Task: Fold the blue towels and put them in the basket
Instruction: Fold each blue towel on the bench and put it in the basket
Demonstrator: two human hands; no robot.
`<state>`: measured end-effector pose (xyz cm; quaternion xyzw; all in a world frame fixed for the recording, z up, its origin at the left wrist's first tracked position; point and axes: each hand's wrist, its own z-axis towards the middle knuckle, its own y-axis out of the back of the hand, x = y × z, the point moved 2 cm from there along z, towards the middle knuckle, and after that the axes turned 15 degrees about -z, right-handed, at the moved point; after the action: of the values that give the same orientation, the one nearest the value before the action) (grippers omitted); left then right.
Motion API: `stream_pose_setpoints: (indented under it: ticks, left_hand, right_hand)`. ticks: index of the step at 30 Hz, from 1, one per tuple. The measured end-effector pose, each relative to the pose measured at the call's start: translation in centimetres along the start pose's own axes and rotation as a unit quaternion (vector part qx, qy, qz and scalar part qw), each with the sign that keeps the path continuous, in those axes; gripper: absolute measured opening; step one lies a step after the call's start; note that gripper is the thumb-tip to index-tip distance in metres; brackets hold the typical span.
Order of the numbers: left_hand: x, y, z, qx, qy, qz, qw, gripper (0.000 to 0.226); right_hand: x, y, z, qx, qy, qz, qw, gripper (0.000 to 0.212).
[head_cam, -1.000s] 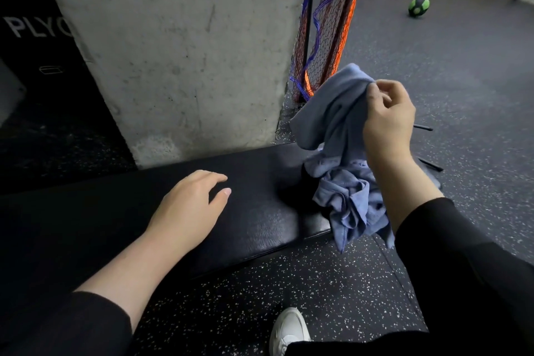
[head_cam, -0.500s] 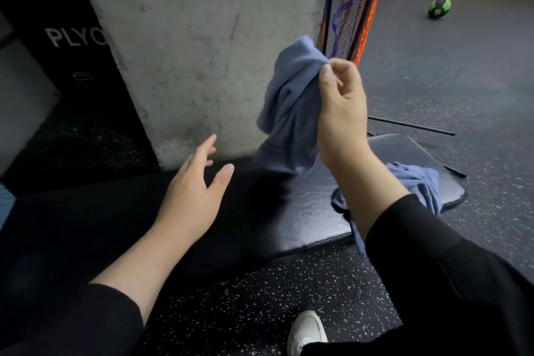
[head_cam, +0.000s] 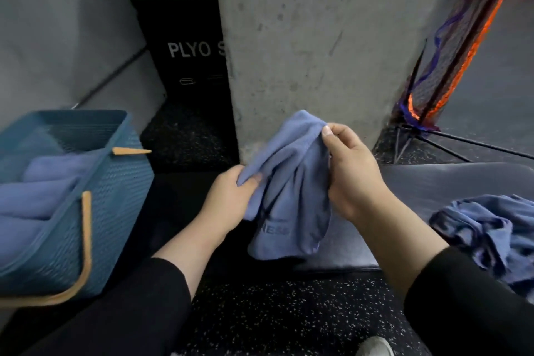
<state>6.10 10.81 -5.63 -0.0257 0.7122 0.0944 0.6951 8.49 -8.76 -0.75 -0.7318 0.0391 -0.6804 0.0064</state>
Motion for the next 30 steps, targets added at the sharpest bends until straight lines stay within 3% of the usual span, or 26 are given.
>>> stream_pose_setpoints:
  ticks: [3,4,6,8,10,12,13,15,17,19,24,27,30]
  left_hand:
    - [-1.5,2.3,1.8,-0.093,-0.056,-0.014,0.994,0.012]
    - [-1.7,2.9,2.4,-0.108,-0.068,0.009,0.992,0.022]
    - [-1.4,3.8,3.2,-0.122,-0.061,0.092,0.986,0.048]
    - [-0.7,4.1,3.3,-0.116,-0.05,0.151,0.98,0.052]
    - [0.5,3.5,3.2,-0.051,-0.062,0.197,0.977,0.036]
    - [1.8,2.3,2.3,0.075,-0.019,0.23,0.97,0.027]
    - [2.6,1.7,1.7,0.15,0.006,0.265,0.952,0.033]
    - [4.0,0.7,0.9,0.271,0.011,0.398,0.877,0.054]
    - [5.2,0.5,0.5,0.317,0.011,0.471,0.823,0.068]
    - [6.2,0.6,0.6,0.307,-0.003,0.475,0.825,0.065]
    - [6.9,0.2,0.7,0.233,-0.07,0.463,0.852,0.025]
    - [6.1,-0.5,0.6,0.182,-0.097,0.44,0.874,0.022]
    - [4.3,-0.6,0.6,0.152,-0.029,0.31,0.938,0.031]
  right_hand:
    - [-1.5,0.1,2.1,-0.061,-0.02,-0.02,0.998,0.018]
    - [-2.6,0.4,3.0,-0.083,-0.033,-0.046,0.995,0.021]
    - [-5.2,1.4,4.5,-0.095,-0.051,-0.199,0.974,0.037]
    - [-7.8,2.2,5.2,-0.038,-0.042,-0.412,0.909,0.053]
    - [-10.0,2.6,4.9,0.039,-0.027,-0.554,0.831,0.052]
    - [-11.0,2.6,4.0,0.113,-0.002,-0.612,0.782,0.043]
    - [-11.2,2.4,3.4,0.144,0.019,-0.625,0.767,0.039]
    - [-11.3,1.9,2.4,0.175,0.074,-0.652,0.734,0.04]
    - [-11.2,1.2,1.0,0.196,0.112,-0.694,0.684,0.046]
    - [-11.9,0.9,-0.1,0.226,0.135,-0.716,0.647,0.049]
    - [-12.7,0.9,-0.6,0.16,0.178,-0.716,0.656,0.018]
    - [-12.1,0.6,-0.3,0.123,0.168,-0.652,0.729,0.009]
    - [-10.8,0.5,0.2,0.1,0.161,-0.575,0.796,0.009]
